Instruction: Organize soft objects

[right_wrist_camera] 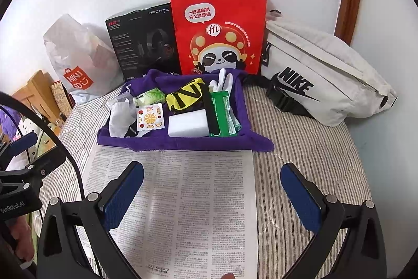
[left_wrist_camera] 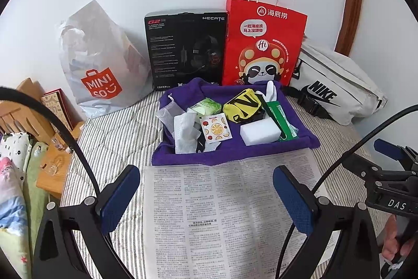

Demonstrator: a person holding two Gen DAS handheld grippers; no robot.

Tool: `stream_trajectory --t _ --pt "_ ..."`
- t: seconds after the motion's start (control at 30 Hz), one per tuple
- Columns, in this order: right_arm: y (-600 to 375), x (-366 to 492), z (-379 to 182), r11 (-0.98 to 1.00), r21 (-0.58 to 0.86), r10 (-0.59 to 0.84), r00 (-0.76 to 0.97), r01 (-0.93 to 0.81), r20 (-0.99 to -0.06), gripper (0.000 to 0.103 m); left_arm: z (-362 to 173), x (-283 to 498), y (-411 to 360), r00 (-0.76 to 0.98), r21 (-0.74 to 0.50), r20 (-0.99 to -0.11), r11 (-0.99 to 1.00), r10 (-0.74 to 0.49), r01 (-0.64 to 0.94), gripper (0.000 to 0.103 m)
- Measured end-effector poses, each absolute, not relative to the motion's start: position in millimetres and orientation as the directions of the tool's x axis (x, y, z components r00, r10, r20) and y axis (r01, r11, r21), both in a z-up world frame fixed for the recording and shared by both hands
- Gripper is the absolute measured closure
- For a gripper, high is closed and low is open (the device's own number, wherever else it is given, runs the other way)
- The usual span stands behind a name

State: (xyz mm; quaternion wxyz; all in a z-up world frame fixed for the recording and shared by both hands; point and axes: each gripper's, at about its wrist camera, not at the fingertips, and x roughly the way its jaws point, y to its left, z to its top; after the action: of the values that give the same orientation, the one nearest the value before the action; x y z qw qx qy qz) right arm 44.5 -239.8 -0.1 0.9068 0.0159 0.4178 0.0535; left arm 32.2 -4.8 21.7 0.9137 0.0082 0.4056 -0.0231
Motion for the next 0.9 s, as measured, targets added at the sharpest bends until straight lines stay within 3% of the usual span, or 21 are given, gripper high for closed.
stream_trajectory --t 0.9 --pt "-238.5 41.8 2.5 0.994 0.074 0.111 0.640 -0.085 -0.761 0.000 22.9 30.7 -4.8 0.669 -0.001 -0.743 0.999 -0.036 0.052 0.000"
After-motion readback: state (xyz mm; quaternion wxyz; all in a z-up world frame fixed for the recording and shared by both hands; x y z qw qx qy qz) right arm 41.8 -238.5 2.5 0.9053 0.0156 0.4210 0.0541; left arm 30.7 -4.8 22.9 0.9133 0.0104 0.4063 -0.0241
